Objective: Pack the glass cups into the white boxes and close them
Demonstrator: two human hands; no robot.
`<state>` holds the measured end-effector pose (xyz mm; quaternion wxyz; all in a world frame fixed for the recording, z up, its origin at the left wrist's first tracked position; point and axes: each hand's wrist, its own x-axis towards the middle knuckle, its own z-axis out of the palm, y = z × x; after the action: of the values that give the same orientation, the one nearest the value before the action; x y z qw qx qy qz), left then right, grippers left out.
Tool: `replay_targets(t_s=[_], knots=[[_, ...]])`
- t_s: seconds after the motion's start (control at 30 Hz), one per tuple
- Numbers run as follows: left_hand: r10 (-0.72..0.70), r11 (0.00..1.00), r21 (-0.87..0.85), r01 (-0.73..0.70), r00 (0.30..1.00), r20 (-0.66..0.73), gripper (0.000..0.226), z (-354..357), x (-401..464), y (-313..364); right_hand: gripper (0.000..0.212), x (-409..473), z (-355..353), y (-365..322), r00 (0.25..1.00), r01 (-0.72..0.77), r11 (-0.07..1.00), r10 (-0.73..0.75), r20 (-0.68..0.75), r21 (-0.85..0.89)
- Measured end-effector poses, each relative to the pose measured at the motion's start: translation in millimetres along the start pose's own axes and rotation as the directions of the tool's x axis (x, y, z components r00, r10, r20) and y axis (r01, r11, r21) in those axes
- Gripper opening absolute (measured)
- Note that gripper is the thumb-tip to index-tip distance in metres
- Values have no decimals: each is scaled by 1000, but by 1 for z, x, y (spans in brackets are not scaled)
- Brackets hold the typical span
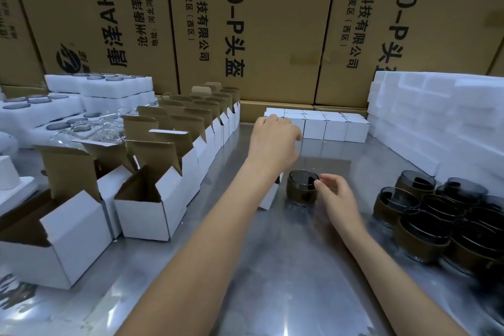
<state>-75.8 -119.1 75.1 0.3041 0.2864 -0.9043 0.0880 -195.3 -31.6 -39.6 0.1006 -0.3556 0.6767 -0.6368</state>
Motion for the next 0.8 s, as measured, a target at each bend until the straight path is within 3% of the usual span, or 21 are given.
replay_targets(t_s=[0.2, 0.3, 0.37, 0.4, 0.43, 0.5, 0.57, 0.6, 0.67, 0.8], knots=[[4, 996, -85, -14, 993, -118, 42, 30, 12, -3, 21, 1, 2, 0, 1000, 11, 1000, -11, -9, -19], [-39, 935, -344, -86, 939, -341, 48, 28, -1, -10, 22, 1, 2, -1, 999, 31, 999, -32, -13, -44], [-183, 830, -540, -140, 847, -500, 47, 31, -17, -17, 24, 0, 3, -2, 999, 52, 996, -53, -13, -66], [-285, 759, -638, -132, 813, -508, 47, 34, -26, -21, 26, -1, 4, -3, 997, 68, 994, -69, -14, -85], [-400, 660, -746, -91, 798, -451, 49, 39, -34, -25, 28, -2, 4, -4, 996, 88, 990, -90, -17, -108], [-586, 378, -923, 78, 792, -173, 58, 50, -46, -31, 33, -4, 5, -6, 990, 130, 978, -136, -27, -163], [-603, 105, -964, 244, 786, 133, 66, 61, -53, -36, 41, -5, 7, -10, 984, 169, 962, -179, -27, -215], [-567, 28, -952, 305, 789, 236, 67, 66, -55, -37, 46, -6, 8, -12, 982, 180, 956, -190, -19, -233], [-485, 10, -924, 383, 810, 331, 68, 73, -57, -31, 59, -7, 13, -16, 984, 175, 955, -175, 19, -239], [-448, 111, -907, 407, 835, 320, 58, 77, -58, -13, 91, -11, 19, -22, 993, 96, 971, -79, 84, -220]])
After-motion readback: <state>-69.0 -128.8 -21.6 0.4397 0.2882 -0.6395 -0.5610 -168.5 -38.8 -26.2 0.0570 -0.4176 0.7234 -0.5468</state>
